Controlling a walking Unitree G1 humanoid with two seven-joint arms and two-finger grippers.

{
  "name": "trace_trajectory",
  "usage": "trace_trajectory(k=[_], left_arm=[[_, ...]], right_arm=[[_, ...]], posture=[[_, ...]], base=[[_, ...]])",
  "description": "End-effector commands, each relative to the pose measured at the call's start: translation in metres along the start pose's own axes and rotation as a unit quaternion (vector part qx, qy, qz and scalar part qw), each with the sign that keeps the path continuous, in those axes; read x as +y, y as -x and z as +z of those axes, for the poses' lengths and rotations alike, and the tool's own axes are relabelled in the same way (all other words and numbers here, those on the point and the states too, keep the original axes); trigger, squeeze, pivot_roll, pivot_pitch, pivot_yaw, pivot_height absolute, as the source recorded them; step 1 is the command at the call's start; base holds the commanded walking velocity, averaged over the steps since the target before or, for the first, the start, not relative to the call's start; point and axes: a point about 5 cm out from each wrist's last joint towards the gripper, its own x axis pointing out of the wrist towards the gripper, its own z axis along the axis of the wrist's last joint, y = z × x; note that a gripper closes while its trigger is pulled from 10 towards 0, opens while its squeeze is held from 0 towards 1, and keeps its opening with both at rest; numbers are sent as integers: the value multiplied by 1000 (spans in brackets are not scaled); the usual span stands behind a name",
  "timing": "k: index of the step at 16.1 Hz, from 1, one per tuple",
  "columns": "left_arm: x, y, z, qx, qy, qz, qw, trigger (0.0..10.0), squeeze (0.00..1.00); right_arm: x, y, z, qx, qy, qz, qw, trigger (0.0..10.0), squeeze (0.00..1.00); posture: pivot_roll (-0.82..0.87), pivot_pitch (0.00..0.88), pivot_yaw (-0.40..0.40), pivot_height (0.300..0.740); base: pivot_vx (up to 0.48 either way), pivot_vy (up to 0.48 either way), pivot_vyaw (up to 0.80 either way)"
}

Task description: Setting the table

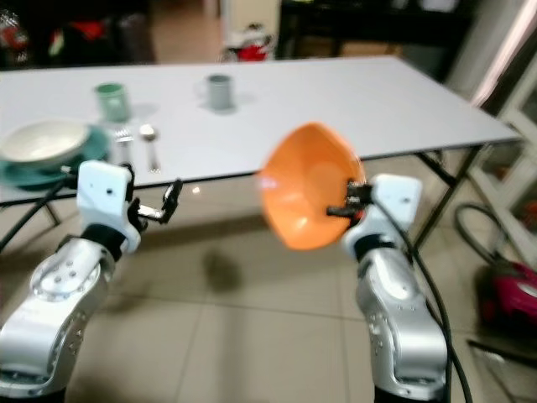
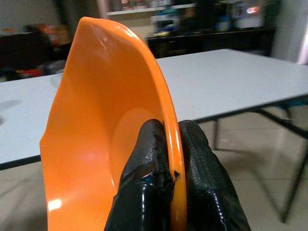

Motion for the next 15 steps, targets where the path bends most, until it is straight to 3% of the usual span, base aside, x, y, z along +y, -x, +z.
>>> trace_trajectory(k=[1, 5, 9, 13, 15], left_arm=[[3, 0, -2, 1, 9, 6, 1000, 10000, 0], [-2, -2, -4, 2, 14, 0, 1000, 10000, 0], [-4, -2, -5, 1, 25, -7, 1000, 10000, 0], [-5, -2, -6, 2, 23, -9, 1000, 10000, 0], [-5, -2, -7, 1, 23, -10, 1000, 10000, 0]], right_arm=[[9, -3, 5, -1, 1, 14, 1000, 10000, 0], [6, -7, 5, 6, 46, 2, 999, 10000, 0], [1, -6, 3, 23, -10, 3, 1000, 10000, 0], [1, -7, 6, 21, -19, 6, 1000, 10000, 0], [2, -7, 7, 19, -20, 9, 1000, 10000, 0]], posture=[[-91, 0, -16, 740], [-105, 0, -9, 740], [-110, 0, -12, 740], [-111, 0, -13, 740], [-111, 0, -13, 740]], base=[[0, 0, 0], [125, 0, 0], [256, 0, -200], [265, 0, -720], [266, 0, 0]])
